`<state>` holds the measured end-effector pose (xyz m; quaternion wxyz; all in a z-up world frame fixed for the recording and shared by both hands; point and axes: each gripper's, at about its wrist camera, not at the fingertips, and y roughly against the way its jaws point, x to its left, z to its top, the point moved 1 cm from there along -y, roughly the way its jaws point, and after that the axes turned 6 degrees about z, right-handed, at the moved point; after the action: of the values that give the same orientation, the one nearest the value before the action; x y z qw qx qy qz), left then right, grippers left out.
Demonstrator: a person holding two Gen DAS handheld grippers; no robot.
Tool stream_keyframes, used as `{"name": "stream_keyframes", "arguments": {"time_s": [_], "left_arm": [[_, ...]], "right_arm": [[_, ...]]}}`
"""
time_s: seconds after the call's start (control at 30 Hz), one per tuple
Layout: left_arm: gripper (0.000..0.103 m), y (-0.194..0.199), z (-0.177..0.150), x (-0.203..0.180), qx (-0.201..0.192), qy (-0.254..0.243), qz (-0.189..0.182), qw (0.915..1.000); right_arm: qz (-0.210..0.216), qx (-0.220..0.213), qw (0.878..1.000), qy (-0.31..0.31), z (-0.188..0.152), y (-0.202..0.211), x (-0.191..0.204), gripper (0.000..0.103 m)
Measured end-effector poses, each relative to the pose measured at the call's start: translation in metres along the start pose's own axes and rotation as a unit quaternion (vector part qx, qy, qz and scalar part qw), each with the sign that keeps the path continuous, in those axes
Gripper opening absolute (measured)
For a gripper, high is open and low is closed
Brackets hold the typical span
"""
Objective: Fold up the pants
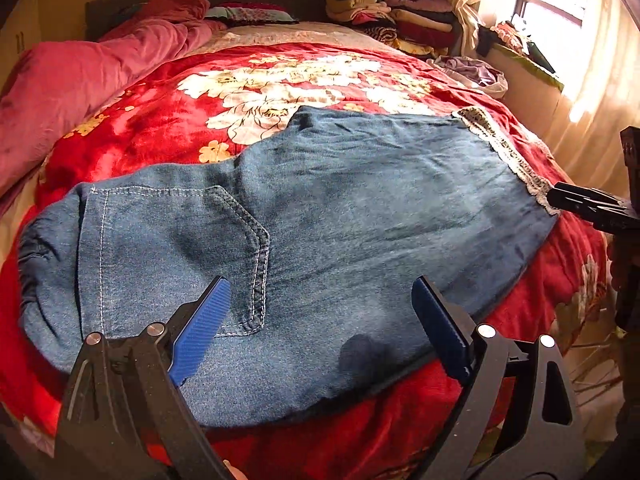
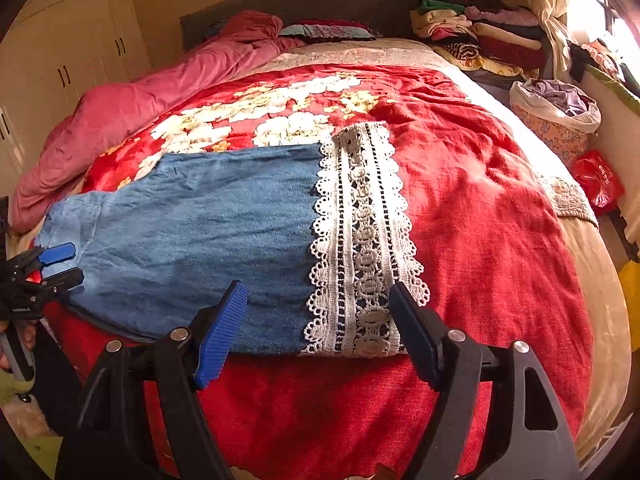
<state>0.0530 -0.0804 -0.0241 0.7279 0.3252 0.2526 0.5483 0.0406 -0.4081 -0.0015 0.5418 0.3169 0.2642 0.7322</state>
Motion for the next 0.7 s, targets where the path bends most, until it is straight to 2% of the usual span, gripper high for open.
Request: {"name": "stream_keyframes", "arguments": {"time_s": [0.13,0.3,0.7], "left_arm": [[0.085,0.015,0.005,-0.008,-0.015,-0.005,-0.002,0.9999],[0.086,0.028,0.014,-0.016,-0.021,0.000,-0.033,0.9992],[0.090,0.019,0.045,-0.045,-0.014,-0.025,-0.043,0.9987]], "right_arm": [[0.002,-0.019,1.000,0.000,0.003,0.015,0.003,0.073],[0.007,-0.042,0.999,-0.007,0.004,0.032,0.002,0.073],[0.011,-0.050,0.998,-0.031,-0.006,0.035,-0.016,0.073]]}}
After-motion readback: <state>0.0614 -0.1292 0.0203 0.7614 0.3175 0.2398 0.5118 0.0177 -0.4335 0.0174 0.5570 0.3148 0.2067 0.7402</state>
